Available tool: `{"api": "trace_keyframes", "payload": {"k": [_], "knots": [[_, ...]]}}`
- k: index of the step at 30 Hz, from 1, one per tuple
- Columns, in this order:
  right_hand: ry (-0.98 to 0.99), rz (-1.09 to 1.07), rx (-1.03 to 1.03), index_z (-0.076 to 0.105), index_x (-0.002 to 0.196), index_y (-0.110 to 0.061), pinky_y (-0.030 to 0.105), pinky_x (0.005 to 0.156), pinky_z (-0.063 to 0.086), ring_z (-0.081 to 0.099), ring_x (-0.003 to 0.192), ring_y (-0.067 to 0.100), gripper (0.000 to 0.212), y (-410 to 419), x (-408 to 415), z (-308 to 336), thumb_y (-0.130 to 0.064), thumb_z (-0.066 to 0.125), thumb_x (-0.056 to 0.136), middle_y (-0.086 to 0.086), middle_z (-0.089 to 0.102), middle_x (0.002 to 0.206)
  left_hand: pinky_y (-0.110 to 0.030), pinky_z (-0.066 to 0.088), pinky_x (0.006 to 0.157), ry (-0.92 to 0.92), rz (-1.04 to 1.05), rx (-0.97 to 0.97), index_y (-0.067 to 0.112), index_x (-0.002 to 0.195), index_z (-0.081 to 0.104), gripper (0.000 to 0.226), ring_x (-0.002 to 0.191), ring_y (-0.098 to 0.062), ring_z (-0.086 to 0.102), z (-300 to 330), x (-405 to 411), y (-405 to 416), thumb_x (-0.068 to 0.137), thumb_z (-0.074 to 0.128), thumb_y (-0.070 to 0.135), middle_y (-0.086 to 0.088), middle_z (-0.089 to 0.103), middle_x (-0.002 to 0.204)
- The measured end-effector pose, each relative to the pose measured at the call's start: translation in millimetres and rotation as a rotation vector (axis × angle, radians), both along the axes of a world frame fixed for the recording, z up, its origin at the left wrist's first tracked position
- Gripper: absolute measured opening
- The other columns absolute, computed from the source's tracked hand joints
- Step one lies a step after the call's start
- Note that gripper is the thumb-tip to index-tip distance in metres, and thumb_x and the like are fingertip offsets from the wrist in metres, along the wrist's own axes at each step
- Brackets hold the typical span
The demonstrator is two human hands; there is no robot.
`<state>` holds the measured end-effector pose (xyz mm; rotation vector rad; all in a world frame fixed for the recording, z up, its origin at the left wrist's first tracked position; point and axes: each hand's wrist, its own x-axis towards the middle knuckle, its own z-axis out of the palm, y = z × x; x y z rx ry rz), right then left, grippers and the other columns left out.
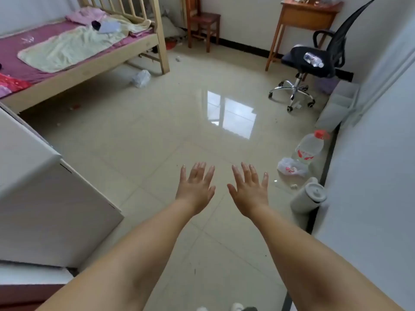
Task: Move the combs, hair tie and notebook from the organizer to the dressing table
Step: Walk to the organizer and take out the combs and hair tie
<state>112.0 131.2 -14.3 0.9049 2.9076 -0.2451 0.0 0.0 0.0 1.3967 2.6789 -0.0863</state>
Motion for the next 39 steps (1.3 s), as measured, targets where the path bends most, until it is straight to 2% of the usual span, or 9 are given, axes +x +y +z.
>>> {"api": "trace_keyframes", "payload": {"k": [4, 9, 17, 23, 32, 39], "knots": [[-0.071, -0.068, -0.049, -0.003, 0.148, -0.030, 0.059, 0.114, -0.004, -0.004, 0.147, 0.021, 0.060, 3, 2, -28, -0.051, 0.015, 0.095, 0.000, 0.000, 0.161, -0.055, 0.001, 0.115, -0.076, 0.065, -0.066, 0.020, 0.148, -0.004, 0.062, 0.146, -0.024, 0.001, -27, -3, 7, 0.096, 0.019, 0.045, -0.009, 0.004, 0.159], [-0.106, -0.176, -0.111, -0.002, 0.148, -0.032, 0.059, 0.113, -0.003, -0.002, 0.147, 0.022, 0.059, 51, -19, -46, -0.051, 0.016, 0.095, 0.001, 0.003, 0.161, -0.055, 0.001, 0.115, -0.125, 0.048, -0.068, 0.021, 0.148, -0.002, 0.061, 0.146, -0.024, 0.001, -42, -38, 60, 0.096, 0.019, 0.045, -0.007, 0.004, 0.159], [-0.078, -0.229, -0.108, 0.004, 0.148, -0.031, 0.060, 0.113, -0.002, 0.002, 0.147, 0.022, 0.059, 207, -112, -35, -0.050, 0.018, 0.095, 0.002, 0.007, 0.160, -0.054, 0.001, 0.115, -0.149, 0.042, 0.009, 0.024, 0.148, 0.004, 0.059, 0.146, -0.024, 0.004, -28, -144, 229, 0.095, 0.021, 0.044, -0.007, 0.008, 0.158], [-0.132, -0.224, -0.102, 0.003, 0.149, -0.029, 0.060, 0.114, -0.001, 0.002, 0.147, 0.023, 0.058, 329, -182, -23, -0.048, 0.018, 0.095, 0.004, 0.007, 0.160, -0.054, 0.001, 0.115, -0.136, 0.034, -0.002, 0.022, 0.148, 0.004, 0.059, 0.146, -0.024, 0.004, -19, -227, 341, 0.095, 0.021, 0.044, -0.008, 0.009, 0.158], [-0.112, -0.212, -0.063, 0.004, 0.148, -0.029, 0.060, 0.113, -0.001, 0.004, 0.147, 0.023, 0.057, 504, -359, -34, -0.046, 0.018, 0.096, 0.004, 0.007, 0.160, -0.054, 0.001, 0.115, -0.079, 0.008, -0.043, 0.023, 0.148, -0.001, 0.059, 0.146, -0.024, 0.000, -34, -405, 504, 0.096, 0.017, 0.044, -0.008, 0.004, 0.159], [-0.048, -0.301, -0.041, 0.007, 0.148, -0.030, 0.060, 0.113, 0.002, 0.006, 0.146, 0.022, 0.056, 658, -513, -3, -0.046, 0.020, 0.096, 0.004, 0.011, 0.159, -0.053, -0.001, 0.116, -0.064, -0.028, -0.019, 0.023, 0.148, 0.002, 0.058, 0.146, -0.023, 0.001, 3, -570, 674, 0.096, 0.018, 0.043, -0.008, 0.004, 0.159]]}}
